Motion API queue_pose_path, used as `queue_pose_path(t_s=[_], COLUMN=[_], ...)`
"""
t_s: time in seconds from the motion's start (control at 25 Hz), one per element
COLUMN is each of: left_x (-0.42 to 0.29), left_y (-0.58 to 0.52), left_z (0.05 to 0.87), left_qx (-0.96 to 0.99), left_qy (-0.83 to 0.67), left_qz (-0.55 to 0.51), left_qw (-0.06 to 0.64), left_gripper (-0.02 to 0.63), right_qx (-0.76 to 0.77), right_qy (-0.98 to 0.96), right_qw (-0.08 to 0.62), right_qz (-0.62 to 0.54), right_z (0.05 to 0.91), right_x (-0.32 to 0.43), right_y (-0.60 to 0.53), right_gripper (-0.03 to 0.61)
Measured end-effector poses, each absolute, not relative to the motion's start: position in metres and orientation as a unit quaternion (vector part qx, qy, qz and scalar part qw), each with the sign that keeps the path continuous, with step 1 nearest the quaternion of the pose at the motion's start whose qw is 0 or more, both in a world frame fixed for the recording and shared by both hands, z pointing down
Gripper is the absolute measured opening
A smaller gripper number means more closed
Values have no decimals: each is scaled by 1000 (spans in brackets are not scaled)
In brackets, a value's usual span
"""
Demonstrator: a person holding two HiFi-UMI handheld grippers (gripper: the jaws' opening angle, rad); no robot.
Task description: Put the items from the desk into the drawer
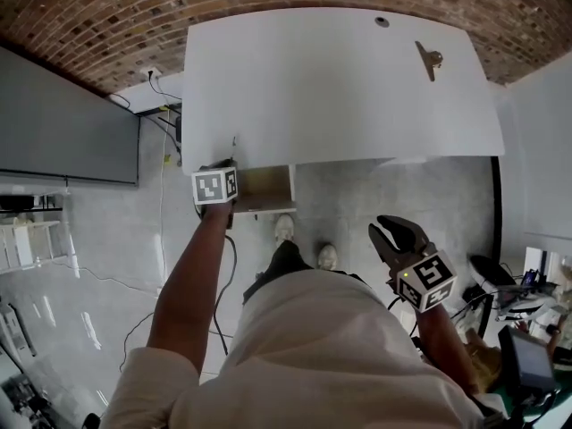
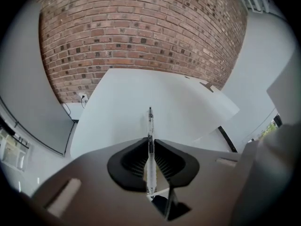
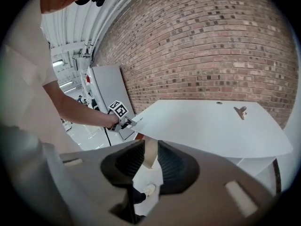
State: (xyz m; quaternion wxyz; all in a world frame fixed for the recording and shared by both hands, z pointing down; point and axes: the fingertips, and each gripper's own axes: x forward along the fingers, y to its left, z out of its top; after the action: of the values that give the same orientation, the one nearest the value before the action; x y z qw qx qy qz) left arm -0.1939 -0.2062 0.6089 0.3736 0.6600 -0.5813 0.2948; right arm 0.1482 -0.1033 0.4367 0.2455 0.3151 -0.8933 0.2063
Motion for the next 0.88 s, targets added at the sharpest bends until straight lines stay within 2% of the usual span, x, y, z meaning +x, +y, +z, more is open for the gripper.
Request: queue_pose_path(t_s=[0.52,0.88], left_x=[-155,-144], left_y=[-89,-80], left_z=[636,676], left_qx=[632,633], left_qy=[-603,-603], left_qz=[261,245], left_qw=[412,419], left_gripper=[48,48], right_qx=[248,228], right_qy=[-909,-903], right_qw=[271,309], right_qz=[196,193], right_z=[451,465], right_x=[163,168], right_y=[-52,-30], right_gripper=[83,83])
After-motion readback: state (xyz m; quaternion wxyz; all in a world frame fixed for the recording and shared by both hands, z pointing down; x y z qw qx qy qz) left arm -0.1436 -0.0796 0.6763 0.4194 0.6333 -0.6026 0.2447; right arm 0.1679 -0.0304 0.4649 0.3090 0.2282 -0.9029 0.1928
